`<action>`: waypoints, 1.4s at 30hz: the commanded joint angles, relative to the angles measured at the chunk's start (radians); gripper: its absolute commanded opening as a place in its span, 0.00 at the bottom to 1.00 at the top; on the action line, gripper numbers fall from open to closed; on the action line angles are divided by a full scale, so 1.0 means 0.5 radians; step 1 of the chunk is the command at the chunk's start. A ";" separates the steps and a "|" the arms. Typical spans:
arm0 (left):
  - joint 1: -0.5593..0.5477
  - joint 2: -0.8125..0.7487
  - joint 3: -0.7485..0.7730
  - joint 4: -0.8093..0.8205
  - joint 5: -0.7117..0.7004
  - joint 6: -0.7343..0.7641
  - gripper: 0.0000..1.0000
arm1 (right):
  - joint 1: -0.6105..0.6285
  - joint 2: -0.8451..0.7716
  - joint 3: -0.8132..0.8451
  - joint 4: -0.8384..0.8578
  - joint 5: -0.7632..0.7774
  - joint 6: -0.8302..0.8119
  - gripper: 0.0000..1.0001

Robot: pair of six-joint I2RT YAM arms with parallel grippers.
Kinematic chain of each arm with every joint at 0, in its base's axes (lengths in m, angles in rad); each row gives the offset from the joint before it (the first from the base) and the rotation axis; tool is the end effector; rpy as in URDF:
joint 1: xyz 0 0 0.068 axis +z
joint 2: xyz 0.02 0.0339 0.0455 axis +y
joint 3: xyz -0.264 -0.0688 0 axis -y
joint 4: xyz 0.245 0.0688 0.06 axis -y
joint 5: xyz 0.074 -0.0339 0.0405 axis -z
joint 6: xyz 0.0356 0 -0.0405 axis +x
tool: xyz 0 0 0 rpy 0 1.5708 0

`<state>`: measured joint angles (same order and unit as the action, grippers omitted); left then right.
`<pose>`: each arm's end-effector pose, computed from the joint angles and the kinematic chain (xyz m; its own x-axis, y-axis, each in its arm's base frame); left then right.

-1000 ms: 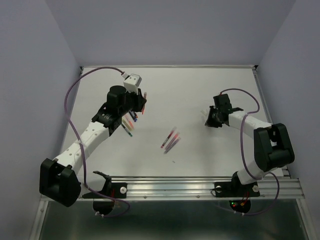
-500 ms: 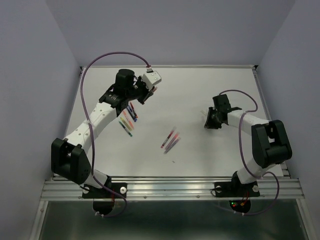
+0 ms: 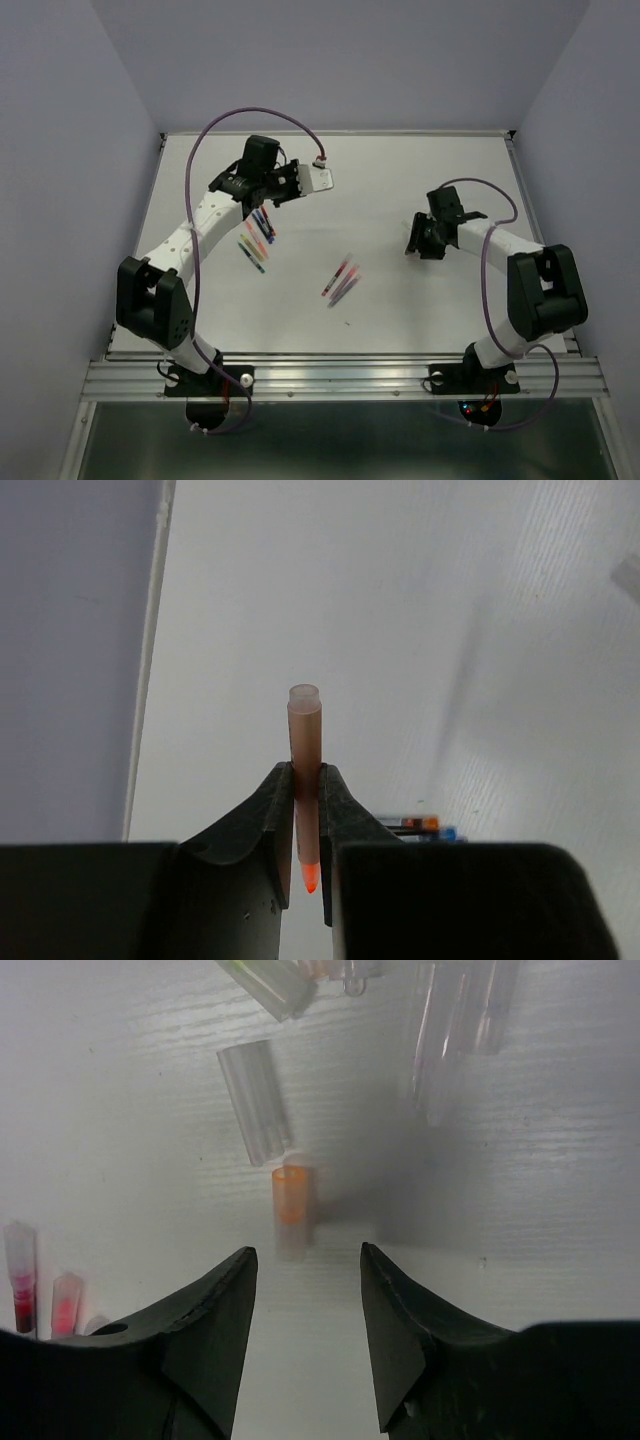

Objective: Open the pen caps

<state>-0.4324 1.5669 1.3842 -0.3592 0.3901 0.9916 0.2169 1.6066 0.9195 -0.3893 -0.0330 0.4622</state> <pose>0.3234 -0.1642 0.3368 0.3156 0.7068 -0.6331 0.7660 0.2040 0.6096 0.3014 0.0676 0.1719 -0.8722 0.2642 -0.4118 0.1771 0.9551 0.2376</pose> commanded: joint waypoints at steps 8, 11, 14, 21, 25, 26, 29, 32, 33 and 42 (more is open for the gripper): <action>-0.019 -0.094 -0.403 0.184 -0.099 1.246 0.00 | -0.010 -0.762 0.152 -0.209 -0.204 -0.335 1.00; -0.013 0.032 -0.360 0.136 -0.151 1.537 0.00 | -0.010 -0.826 0.222 -0.200 -0.186 -0.381 1.00; 0.009 0.228 -0.176 -0.073 -0.228 1.768 0.00 | -0.010 -0.817 0.284 -0.200 -0.097 -0.384 1.00; 0.070 0.453 0.039 -0.582 -0.271 2.449 0.00 | -0.010 -0.701 0.437 -0.203 -0.014 -0.299 1.00; 0.125 0.492 0.027 -0.662 -0.310 2.578 0.00 | -0.010 -0.645 0.526 -0.237 0.014 -0.249 1.00; 0.138 0.502 0.011 -0.690 -0.320 2.591 0.00 | -0.010 -0.642 0.535 -0.237 0.029 -0.231 1.00; 0.153 0.517 -0.059 -0.720 -0.366 2.628 0.00 | -0.010 -0.621 0.557 -0.237 0.057 -0.213 1.00; 0.162 0.542 -0.111 -0.675 -0.363 2.665 0.02 | -0.010 -0.575 0.591 -0.234 0.057 -0.206 1.00; 0.162 0.548 -0.121 -0.659 -0.363 2.677 0.02 | -0.010 -0.560 0.603 -0.234 0.057 -0.209 1.00; 0.162 0.612 -0.170 -0.604 -0.455 2.858 0.07 | -0.010 -0.382 0.674 -0.228 0.045 -0.234 1.00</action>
<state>-0.3515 1.8755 1.3083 -0.6502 0.1822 1.9820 0.2169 1.3876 1.2003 -0.5163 -0.0227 0.3473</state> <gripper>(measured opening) 0.211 0.997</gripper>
